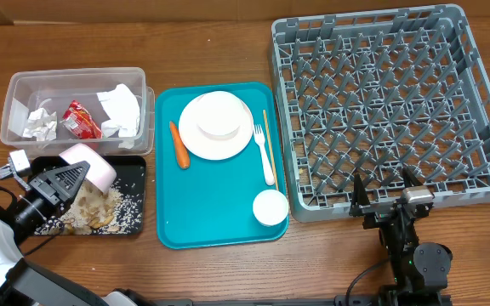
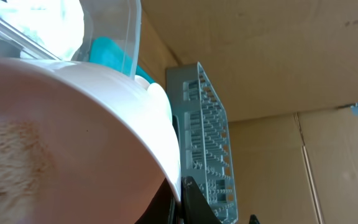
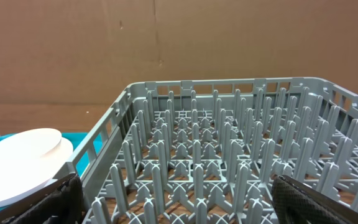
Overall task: Sort waste into correct bins and load items into the dishwasher
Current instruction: 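Tilt the pink bowl to dump rice and peanuts onto the black tray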
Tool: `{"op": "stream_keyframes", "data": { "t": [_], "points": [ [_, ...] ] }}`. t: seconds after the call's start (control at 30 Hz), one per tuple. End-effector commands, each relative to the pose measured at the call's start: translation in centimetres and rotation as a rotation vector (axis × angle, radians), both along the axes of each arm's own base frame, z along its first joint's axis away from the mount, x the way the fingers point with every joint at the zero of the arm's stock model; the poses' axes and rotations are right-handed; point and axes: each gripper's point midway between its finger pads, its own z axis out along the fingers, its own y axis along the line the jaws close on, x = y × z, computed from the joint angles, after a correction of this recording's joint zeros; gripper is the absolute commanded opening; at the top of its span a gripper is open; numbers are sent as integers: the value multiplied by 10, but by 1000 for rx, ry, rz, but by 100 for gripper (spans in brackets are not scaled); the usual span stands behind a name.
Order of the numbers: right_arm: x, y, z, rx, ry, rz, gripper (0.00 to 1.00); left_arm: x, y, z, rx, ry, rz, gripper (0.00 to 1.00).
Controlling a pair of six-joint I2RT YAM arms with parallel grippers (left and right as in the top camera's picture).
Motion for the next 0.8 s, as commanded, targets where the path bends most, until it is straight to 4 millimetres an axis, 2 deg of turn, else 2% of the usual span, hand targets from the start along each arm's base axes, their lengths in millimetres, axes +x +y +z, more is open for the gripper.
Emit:
{"op": "stream_keyframes", "data": {
  "t": [0.0, 0.07, 0.13, 0.37, 0.43, 0.5, 0.57, 0.63, 0.7, 0.77],
  "points": [
    [1, -2, -3, -4, 0, -8, 100, -2, -6, 13, -41, -37, 0, 4],
    [1, -2, -3, -4, 0, -8, 100, 2, 0, 10, 39, -67, -6, 4],
    [1, -2, -3, -4, 0, -8, 100, 0, 0, 5, -13, 4, 12, 4],
    [1, -2, -3, -4, 0, -8, 100, -3, -10, 19, -71, -57, -4, 4],
    [1, -2, -3, -4, 0, -8, 100, 0, -3, 12, 25, -80, -11, 4],
    [1, -2, -3, -4, 0, -8, 100, -2, -3, 4, -39, 25, 13, 4],
    [1, -2, -3, -4, 0, -8, 100, -2, -5, 10, -39, -20, 2, 4],
    [1, -2, -3, -4, 0, -8, 100, 0, -2, 8, 15, -44, -3, 4],
    [1, -2, -3, -4, 0, -8, 100, -3, -8, 14, -67, -27, 2, 4],
    [1, -2, -3, -4, 1, -8, 100, 0, -5, 16, -3, -89, -10, 4]
  ]
}}
